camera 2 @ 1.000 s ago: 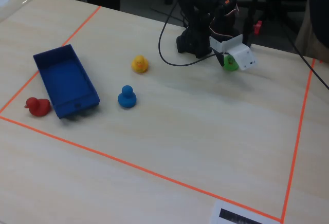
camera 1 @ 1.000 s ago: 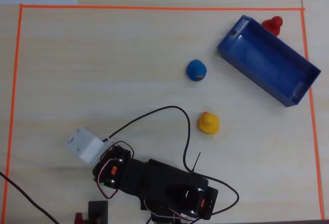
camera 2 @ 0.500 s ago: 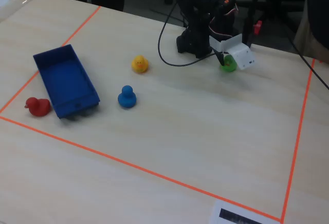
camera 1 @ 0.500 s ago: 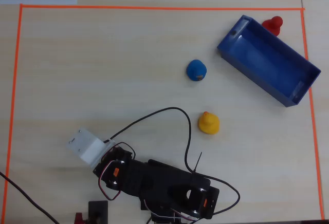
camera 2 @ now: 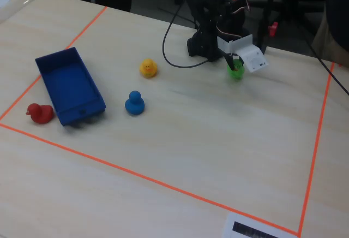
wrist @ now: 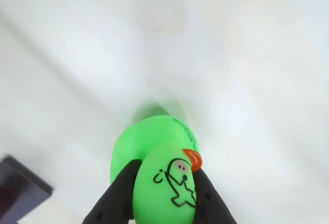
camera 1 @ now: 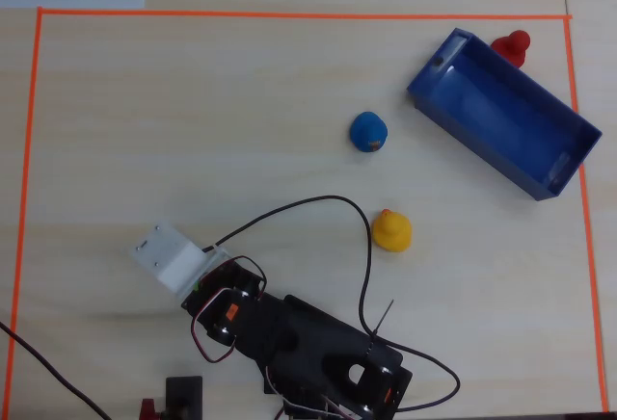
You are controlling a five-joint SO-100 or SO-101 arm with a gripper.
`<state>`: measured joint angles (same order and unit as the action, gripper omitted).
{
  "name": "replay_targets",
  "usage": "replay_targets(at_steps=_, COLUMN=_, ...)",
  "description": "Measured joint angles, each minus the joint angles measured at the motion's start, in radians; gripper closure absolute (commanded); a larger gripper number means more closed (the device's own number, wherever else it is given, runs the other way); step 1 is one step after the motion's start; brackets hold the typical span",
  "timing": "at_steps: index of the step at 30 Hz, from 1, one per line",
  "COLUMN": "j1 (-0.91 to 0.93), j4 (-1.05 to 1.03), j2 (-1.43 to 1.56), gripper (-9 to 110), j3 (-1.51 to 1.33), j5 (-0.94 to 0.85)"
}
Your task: Grasp green duck and put it into box.
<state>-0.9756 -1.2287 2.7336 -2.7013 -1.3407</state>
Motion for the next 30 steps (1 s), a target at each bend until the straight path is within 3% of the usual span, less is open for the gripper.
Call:
replay_targets(at_steps=6, j1=0.250, j4=-0.029, j2=0.035, gripper=101, j3=0.219, j5=-0.160)
replay_targets(at_steps=10, j1=0.466, j4=0.120, j2=-0.049, gripper=101, j3=0.405, j5=-0.241)
replay_targets(at_steps=23, j1=1.172, j4=0.077, j2=-0.635, gripper=101, j3=1.197, j5=-0.196)
replay_targets(at_steps=30, j1=1.460, j4=0.095, j2=-0.943, gripper=101, j3=1.513, j5=-0.196)
